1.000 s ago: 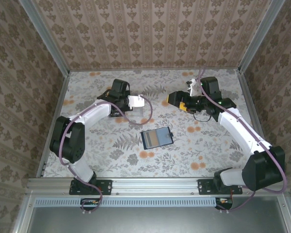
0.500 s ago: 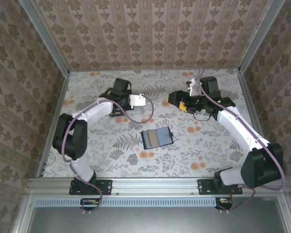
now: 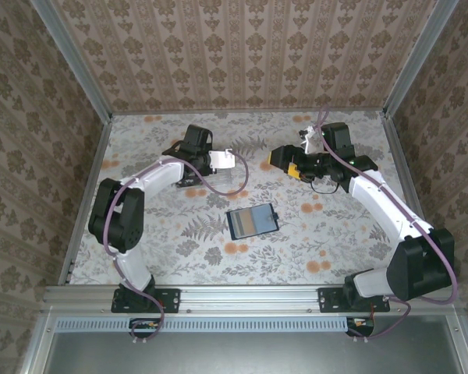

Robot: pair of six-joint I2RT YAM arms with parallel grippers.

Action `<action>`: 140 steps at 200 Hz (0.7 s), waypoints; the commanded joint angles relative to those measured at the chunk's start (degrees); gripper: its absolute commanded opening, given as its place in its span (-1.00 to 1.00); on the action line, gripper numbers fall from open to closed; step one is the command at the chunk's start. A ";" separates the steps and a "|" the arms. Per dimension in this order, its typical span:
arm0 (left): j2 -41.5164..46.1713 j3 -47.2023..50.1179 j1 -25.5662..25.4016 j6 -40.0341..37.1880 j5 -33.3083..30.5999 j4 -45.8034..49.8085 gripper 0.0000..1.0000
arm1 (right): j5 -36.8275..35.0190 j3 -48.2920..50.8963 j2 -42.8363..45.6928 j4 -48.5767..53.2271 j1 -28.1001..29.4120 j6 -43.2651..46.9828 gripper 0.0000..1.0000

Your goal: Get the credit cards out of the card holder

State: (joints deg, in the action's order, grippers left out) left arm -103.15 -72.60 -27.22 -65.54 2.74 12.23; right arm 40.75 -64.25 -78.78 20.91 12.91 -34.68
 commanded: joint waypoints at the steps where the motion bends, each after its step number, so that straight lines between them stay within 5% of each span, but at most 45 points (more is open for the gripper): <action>1: -1.07 -1.41 0.68 0.98 -1.29 -0.87 -0.70 | 1.34 -1.37 -0.49 -1.11 -0.36 -0.71 1.00; 140: -1.47 -1.54 0.72 3.15 -5.28 -5.69 -0.39 | 2.25 -1.05 -2.34 -2.10 -0.58 -1.53 1.00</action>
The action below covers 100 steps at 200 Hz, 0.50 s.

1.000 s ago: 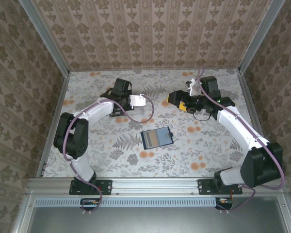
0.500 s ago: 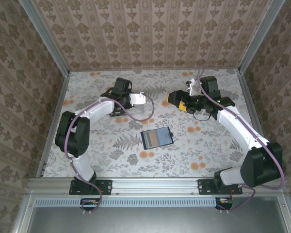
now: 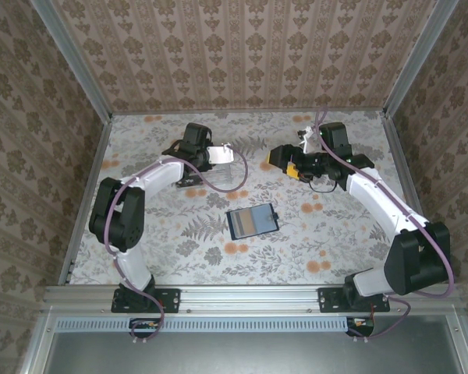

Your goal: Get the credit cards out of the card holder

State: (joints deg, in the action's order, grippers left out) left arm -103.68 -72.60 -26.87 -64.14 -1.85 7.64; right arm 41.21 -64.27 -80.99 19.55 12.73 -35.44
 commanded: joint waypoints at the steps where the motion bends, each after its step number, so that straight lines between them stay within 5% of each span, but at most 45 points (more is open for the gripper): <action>1: -0.93 -1.51 0.35 1.79 -0.65 -1.12 -0.39 | 1.78 -0.99 -0.13 -0.74 -0.37 -0.77 1.00; 35: 1.38 -0.04 0.33 3.07 0.65 -1.70 -0.37 | 1.72 -0.29 0.21 -1.08 -0.34 -1.13 1.00; 100: 10.95 2.50 0.33 11.64 4.66 -0.12 -0.02 | -2.50 1.32 0.92 0.33 0.31 0.17 1.00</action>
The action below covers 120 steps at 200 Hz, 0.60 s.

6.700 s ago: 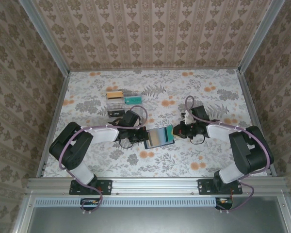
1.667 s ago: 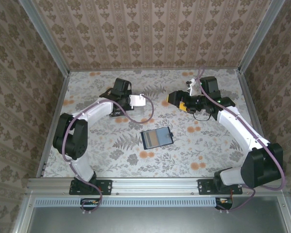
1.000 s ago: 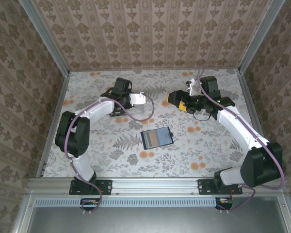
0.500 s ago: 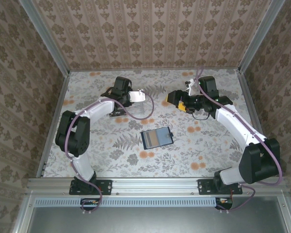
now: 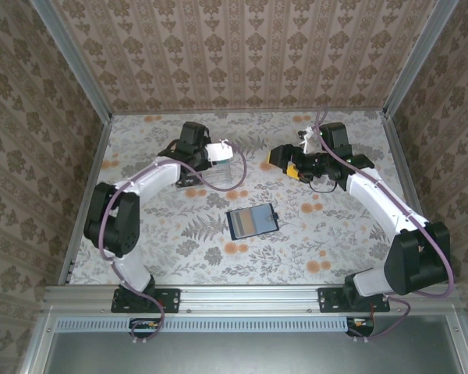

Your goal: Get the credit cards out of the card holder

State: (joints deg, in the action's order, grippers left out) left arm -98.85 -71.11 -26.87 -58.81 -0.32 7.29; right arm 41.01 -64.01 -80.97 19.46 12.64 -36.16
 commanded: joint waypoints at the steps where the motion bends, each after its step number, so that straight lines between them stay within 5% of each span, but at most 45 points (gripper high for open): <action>1: 6.30 1.04 0.33 6.59 3.26 0.25 -0.02 | -2.50 1.07 0.90 0.54 0.47 0.99 1.00; 22: 9.81 2.14 0.41 12.94 4.44 0.97 0.30 | -5.75 1.55 3.35 2.23 1.57 2.61 1.00; 38: 12.75 3.32 0.24 18.26 3.86 0.71 0.99 | -8.81 1.95 4.25 3.60 2.65 3.99 1.00; 97: 23.45 6.88 0.37 41.66 -2.92 2.75 1.00 | -22.69 3.96 7.25 6.85 9.95 6.63 1.00; 120: 25.32 4.97 2.44 51.73 -4.85 10.67 1.00 | -28.05 4.32 7.10 8.16 13.60 7.41 1.00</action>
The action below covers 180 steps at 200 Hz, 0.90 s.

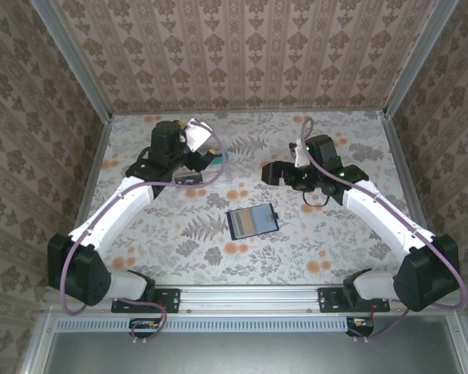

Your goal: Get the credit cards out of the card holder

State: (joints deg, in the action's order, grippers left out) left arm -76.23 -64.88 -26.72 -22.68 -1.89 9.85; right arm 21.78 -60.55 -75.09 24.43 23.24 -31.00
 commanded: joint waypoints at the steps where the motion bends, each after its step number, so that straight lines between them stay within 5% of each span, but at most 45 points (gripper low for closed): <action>1: 2.73 -1.41 2.33 15.93 -3.11 8.63 1.00 | -9.10 0.87 1.15 3.27 3.10 2.26 1.00; 26: 4.53 -2.66 3.23 22.71 1.64 17.54 1.00 | -14.99 2.11 0.56 3.62 6.64 2.81 1.00; 68: 10.13 4.77 3.52 33.41 8.78 16.92 0.99 | -15.86 7.59 -0.89 -0.34 9.19 1.55 1.00; 111: 13.00 12.14 2.41 50.45 13.09 16.99 0.68 | -12.50 13.44 -6.63 -6.32 10.58 0.01 0.27; 180: 13.85 25.40 -5.79 68.58 15.74 7.46 0.25 | -12.94 16.54 -14.54 -13.38 12.74 -1.64 -0.06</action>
State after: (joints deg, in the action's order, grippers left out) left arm -63.29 -42.15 -30.41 36.60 11.92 23.00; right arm 8.34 -44.23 -87.53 15.16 34.24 -31.70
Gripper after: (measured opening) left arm 0.660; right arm 0.487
